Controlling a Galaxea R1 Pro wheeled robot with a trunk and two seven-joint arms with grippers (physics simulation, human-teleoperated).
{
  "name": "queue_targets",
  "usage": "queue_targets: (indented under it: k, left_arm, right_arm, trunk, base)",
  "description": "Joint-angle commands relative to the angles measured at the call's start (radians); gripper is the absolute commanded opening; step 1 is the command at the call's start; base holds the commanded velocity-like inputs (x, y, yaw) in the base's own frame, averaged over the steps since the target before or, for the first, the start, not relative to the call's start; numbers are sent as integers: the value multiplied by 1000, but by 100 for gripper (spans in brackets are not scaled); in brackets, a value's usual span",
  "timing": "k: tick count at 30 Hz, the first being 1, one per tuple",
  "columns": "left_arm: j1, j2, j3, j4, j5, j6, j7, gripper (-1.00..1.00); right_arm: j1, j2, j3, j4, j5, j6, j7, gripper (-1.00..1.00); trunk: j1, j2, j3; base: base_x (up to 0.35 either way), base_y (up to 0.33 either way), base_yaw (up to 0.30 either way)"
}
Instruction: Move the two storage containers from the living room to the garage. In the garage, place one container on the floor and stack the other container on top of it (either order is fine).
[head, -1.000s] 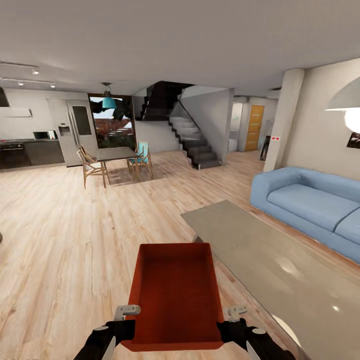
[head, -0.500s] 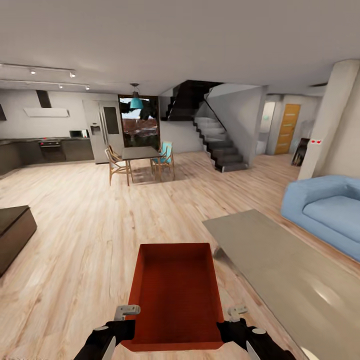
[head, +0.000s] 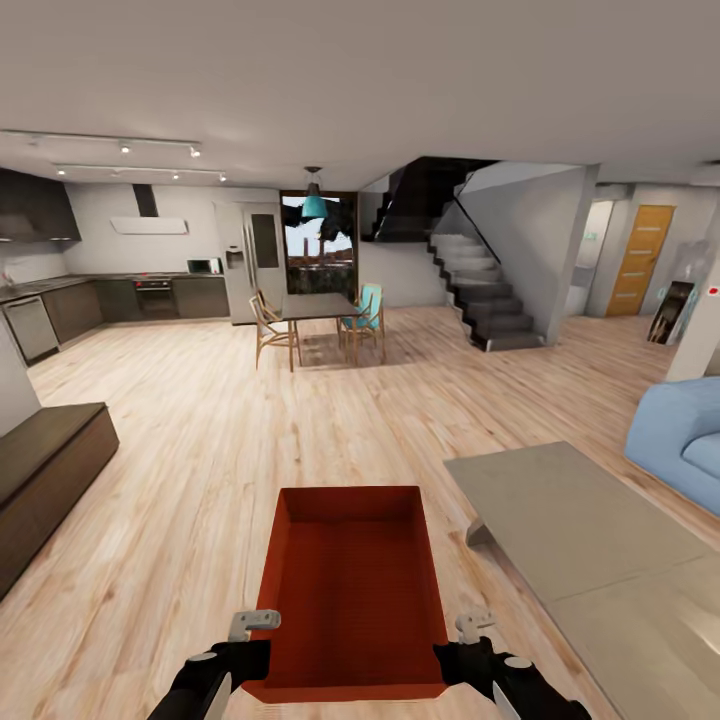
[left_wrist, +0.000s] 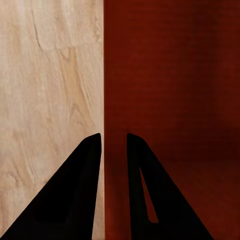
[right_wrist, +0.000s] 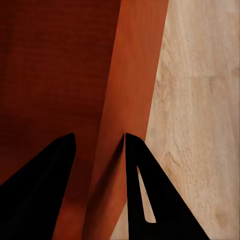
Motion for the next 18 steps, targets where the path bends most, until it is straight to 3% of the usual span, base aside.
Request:
queue_targets:
  k: [1, 18]
  left_arm:
    - [-1, -1, 20, -3, -28, 6, 12, -100]
    - [-1, 1, 20, -3, -28, 6, 12, -100]
  right_arm:
    - [0, -1, 17, -2, -3, 6, 97, -100]
    - [0, -1, 18, -2, -2, 5, 97, -100]
  trunk:
    - [1, -1, -2]
    - [1, -1, -2]
  base:
    - [325, 0, 18]
    - [325, 0, 2]
